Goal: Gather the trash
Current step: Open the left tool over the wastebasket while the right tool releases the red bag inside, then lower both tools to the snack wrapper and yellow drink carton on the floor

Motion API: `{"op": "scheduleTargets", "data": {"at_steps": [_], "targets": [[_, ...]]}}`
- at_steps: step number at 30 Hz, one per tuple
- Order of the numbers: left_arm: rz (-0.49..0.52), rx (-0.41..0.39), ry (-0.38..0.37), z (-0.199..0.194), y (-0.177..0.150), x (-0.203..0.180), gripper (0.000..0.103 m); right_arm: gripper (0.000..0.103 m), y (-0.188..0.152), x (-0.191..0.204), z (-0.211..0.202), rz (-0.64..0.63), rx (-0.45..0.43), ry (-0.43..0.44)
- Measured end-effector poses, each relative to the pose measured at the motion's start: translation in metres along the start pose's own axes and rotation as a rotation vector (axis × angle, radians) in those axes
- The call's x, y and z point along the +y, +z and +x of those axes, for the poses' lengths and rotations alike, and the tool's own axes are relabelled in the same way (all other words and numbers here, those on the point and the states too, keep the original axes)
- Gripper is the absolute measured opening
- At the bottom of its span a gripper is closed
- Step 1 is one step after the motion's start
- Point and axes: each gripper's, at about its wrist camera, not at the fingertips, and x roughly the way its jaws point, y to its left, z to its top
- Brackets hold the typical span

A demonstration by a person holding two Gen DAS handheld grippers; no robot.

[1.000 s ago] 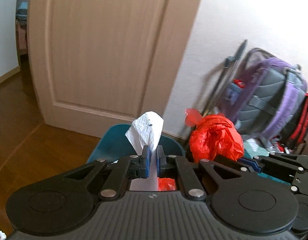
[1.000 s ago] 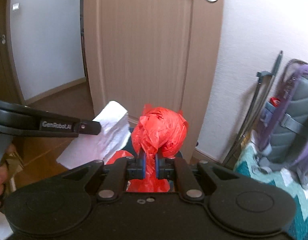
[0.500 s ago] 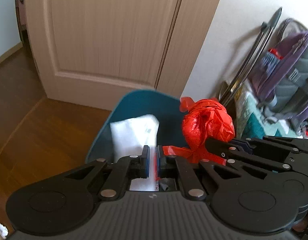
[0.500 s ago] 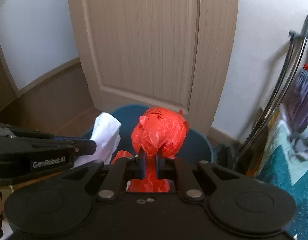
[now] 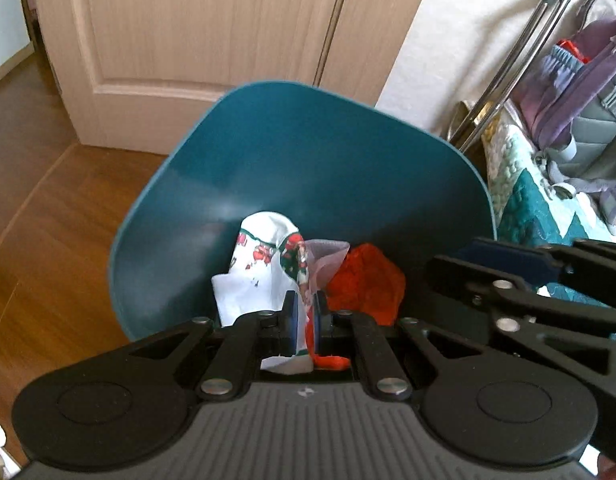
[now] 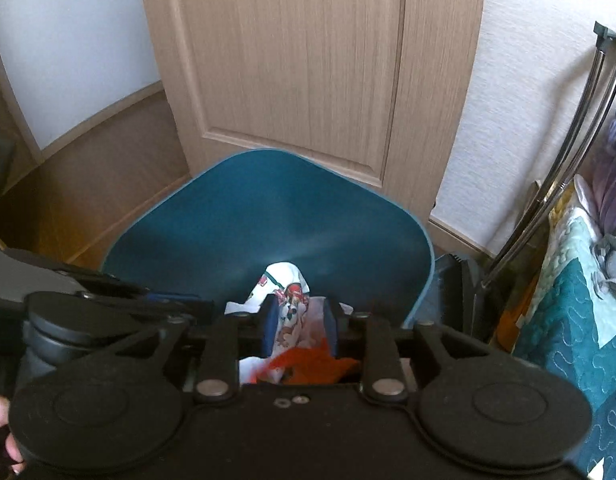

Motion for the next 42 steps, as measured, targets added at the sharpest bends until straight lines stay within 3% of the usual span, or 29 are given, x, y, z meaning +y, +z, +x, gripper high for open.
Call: {"op": "scheduleTargets", "data": {"at_steps": [4, 8, 12, 18, 23, 30, 42], "targets": [[-0.018, 0.011, -0.002, -0.002, -0.004, 0.0, 0.013, 0.035, -0.006, -0.006, -0.014, 0.029, -0.01, 0.005], [-0.025, -0.011, -0.012, -0.015, -0.005, -0.003, 0.031, 0.037, -0.013, -0.016, -0.029, 0.059, -0.018, 0.019], [-0.009, -0.048, -0.02, -0.041, -0.012, -0.014, 0.042, 0.037, -0.02, -0.02, -0.053, 0.074, -0.039, 0.023], [0.033, -0.108, -0.031, -0.087, -0.024, -0.034, 0.052, 0.038, -0.031, -0.021, -0.097, 0.089, -0.08, 0.043], [0.069, -0.152, -0.048, -0.125, -0.036, -0.05, 0.053, 0.041, -0.041, -0.022, -0.143, 0.1, -0.127, 0.063], [0.11, -0.217, -0.076, -0.177, -0.061, -0.074, 0.074, 0.048, -0.061, -0.026, -0.201, 0.112, -0.185, 0.096], [0.168, -0.262, -0.16, -0.222, -0.11, -0.121, 0.086, 0.056, -0.113, -0.036, -0.276, 0.118, -0.249, 0.12]]}}
